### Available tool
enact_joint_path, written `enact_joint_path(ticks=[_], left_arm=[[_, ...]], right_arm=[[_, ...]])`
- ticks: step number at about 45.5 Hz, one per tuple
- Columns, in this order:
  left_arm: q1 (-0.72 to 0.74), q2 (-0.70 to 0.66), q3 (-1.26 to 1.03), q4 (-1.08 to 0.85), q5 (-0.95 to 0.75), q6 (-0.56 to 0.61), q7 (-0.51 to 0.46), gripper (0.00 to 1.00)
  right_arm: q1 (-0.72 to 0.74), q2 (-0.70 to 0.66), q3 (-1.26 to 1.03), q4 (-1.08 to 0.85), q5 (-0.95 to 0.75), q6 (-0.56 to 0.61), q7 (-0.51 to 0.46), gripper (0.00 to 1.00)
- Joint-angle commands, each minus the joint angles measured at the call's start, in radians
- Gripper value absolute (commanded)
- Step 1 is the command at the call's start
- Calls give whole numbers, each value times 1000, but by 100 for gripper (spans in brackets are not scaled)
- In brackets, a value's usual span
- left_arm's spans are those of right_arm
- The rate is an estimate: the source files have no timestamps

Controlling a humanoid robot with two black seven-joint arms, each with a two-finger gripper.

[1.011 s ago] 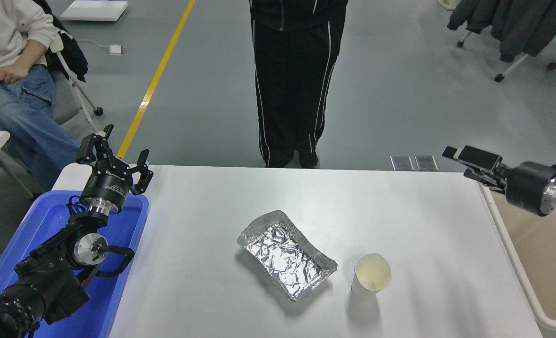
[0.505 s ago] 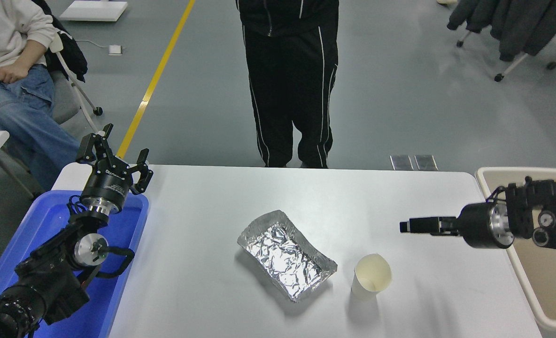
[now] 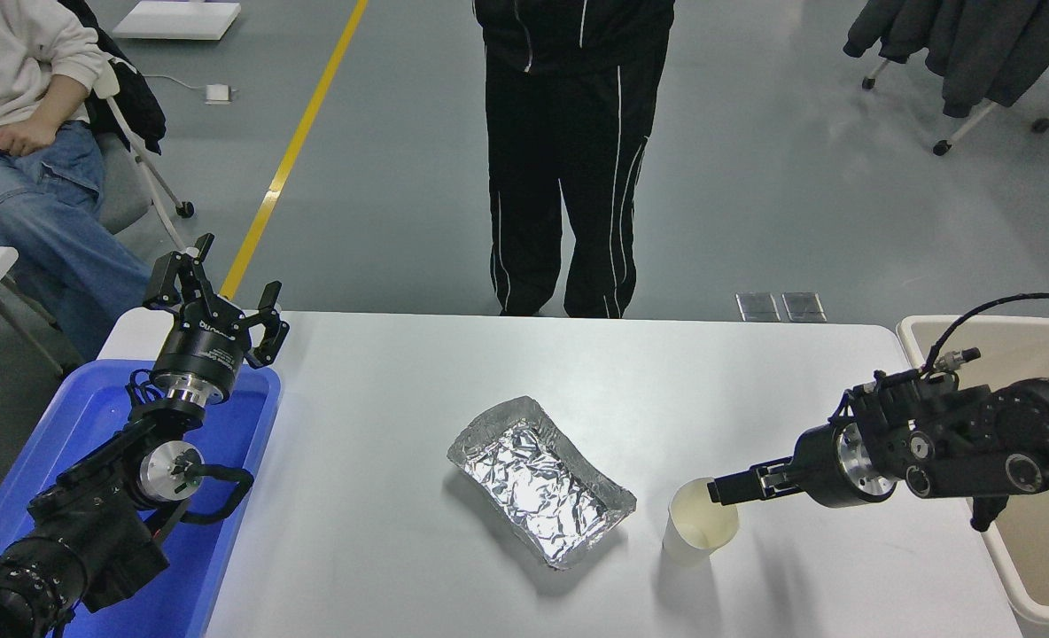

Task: Dispose of the paper cup in the dustbin

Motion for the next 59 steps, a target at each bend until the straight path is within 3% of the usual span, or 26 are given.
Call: enact_joint_path(ticks=[1,10,19,20,27,30,59], left_arm=[[0,0,-1,0,0,0,0,100],[0,0,-1,1,0,0,0,100],[0,0,-1,0,0,0,0,100],[0,0,1,0,0,0,0,100],[0,0,-1,0,0,0,0,100],[0,0,-1,0,0,0,0,100],[0,0,1,0,0,0,0,100]], right_arm=[[-33,51,-14,-10,32,-56,-8,97],[-82,92,-35,-60,21,-98,-6,92],[-110,112,-70,-86,12,-150,-3,70],[-112,118,-81,-88,10,-156,-4,66],[-106,140,-172,-88,32,-167,-4,14],[-107,143,-181,-88,33,-167,-4,0],[-76,87,-103,-67,32,-159,26,0]])
